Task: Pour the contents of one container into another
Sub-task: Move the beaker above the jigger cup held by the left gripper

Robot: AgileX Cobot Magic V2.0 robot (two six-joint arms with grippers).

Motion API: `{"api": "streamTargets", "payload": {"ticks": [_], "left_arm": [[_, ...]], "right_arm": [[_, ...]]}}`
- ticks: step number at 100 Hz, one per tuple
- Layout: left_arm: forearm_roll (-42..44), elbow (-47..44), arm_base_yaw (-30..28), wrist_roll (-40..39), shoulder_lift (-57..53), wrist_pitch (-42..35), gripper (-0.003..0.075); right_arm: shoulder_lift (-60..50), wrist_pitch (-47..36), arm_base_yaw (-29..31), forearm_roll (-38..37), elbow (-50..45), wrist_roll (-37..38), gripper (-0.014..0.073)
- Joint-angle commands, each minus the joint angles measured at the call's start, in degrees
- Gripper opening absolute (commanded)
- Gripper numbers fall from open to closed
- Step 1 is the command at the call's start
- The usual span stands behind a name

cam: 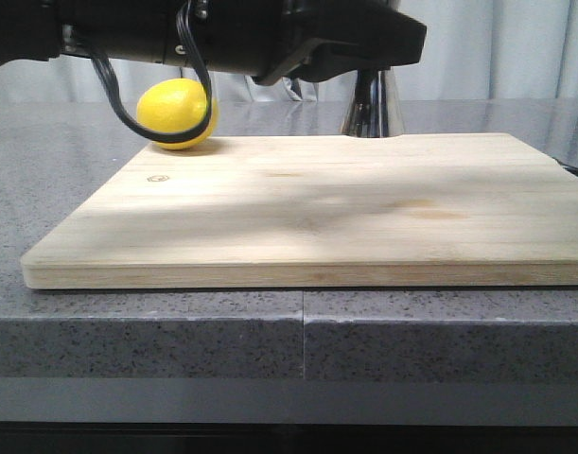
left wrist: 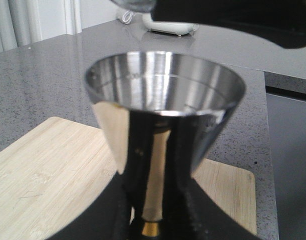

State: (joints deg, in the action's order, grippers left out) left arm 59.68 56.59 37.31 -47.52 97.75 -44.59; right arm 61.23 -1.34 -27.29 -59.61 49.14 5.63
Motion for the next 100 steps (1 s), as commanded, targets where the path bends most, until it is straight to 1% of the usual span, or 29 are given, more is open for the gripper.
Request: {"api": "streamTargets", "payload": {"ticks": [1, 66, 100], "left_arm": [[-2.3, 1.4, 0.0, -0.7, -3.0, -4.2, -0.0021], [-2.3, 1.4, 0.0, -0.7, -3.0, -4.2, -0.0021], [-2.3, 1.4, 0.0, -0.7, -3.0, -4.3, -0.0021]], "right_arm": [[-1.5, -2.7, 0.0, -2.4, 2.2, -0.4, 0.024], [-1.5, -1.1, 0.0, -12.4, 2.2, -0.4, 0.024], [-1.5, -0.6, 0.0, -15.0, 2.2, -0.4, 0.024]]}}
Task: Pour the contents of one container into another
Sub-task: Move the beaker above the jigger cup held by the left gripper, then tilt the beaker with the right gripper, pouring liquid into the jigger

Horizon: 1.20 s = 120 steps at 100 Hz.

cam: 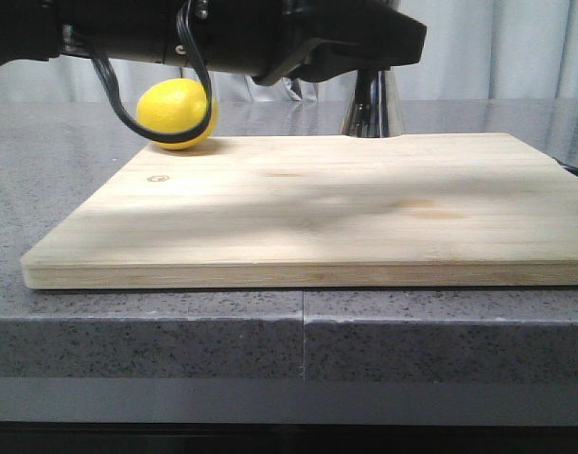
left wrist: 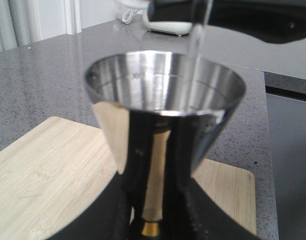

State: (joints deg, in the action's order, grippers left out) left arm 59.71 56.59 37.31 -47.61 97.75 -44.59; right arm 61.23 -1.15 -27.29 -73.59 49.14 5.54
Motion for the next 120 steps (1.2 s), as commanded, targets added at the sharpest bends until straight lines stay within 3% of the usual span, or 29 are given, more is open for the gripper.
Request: {"api": "streamTargets", "payload": {"ticks": [1, 120], "left_arm": [[-2.3, 1.4, 0.0, -0.6, -3.0, -4.3, -0.0021], [-0.9, 1.4, 0.0, -0.6, -3.0, -5.6, -0.0021]], "right_arm": [[-1.5, -0.8, 0.0, -1.1, 2.2, -0.3, 0.024], [-1.5, 1.1, 0.0, -11.1, 2.2, -0.3, 0.024]]}}
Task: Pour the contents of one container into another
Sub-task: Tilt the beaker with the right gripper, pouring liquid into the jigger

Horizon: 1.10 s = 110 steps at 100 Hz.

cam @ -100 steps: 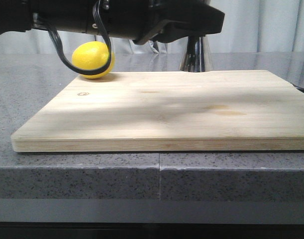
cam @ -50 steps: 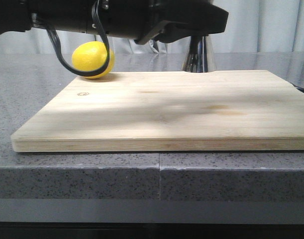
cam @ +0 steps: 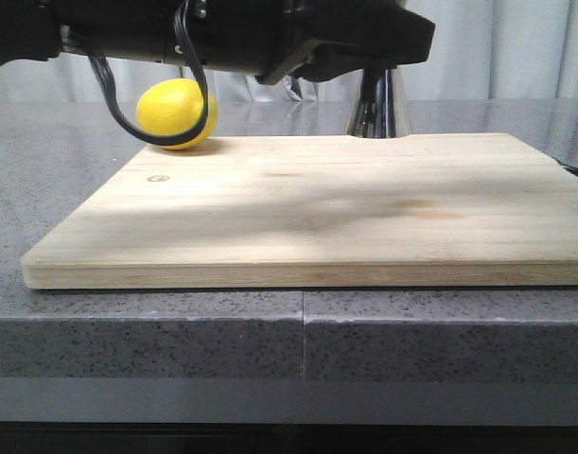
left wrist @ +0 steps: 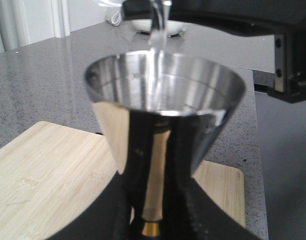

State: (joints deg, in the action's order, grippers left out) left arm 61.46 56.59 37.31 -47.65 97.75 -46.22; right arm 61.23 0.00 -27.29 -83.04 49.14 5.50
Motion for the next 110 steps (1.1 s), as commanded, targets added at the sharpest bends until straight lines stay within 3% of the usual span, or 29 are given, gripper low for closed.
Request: {"api": "streamTargets", "payload": {"ticks": [1, 110], "left_arm": [[-2.6, 1.4, 0.0, -0.5, -3.0, -4.0, -0.0021], [-2.6, 1.4, 0.0, -0.5, -3.0, -4.0, -0.0021]], "right_arm": [[-1.5, 0.0, 0.0, -1.8, 2.2, -0.2, 0.024], [-1.5, 0.9, 0.0, -13.3, 2.2, -0.2, 0.024]]}}
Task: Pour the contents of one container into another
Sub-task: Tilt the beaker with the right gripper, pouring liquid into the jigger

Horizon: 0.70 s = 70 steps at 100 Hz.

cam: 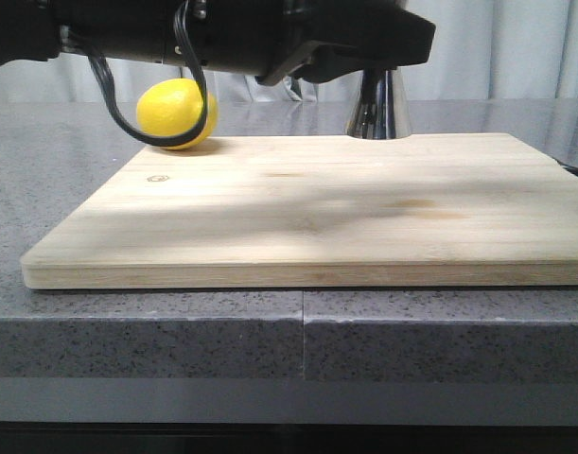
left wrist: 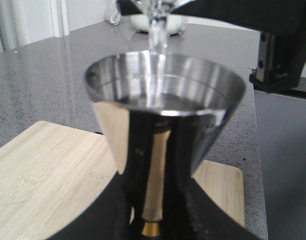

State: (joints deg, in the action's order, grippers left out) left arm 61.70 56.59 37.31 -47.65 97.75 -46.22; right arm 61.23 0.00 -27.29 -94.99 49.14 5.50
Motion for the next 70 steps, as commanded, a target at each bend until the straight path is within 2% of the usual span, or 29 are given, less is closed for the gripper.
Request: {"api": "streamTargets", "payload": {"ticks": [1, 70], "left_arm": [[-2.8, 1.4, 0.0, -0.5, -3.0, -4.0, -0.0021], [-2.7, 1.4, 0.0, -0.5, -3.0, -4.0, -0.0021]], "right_arm": [[-1.5, 1.0, 0.0, -1.6, 2.2, -0.2, 0.024], [-1.5, 2.3, 0.0, -3.0, 2.2, -0.2, 0.024]]}}
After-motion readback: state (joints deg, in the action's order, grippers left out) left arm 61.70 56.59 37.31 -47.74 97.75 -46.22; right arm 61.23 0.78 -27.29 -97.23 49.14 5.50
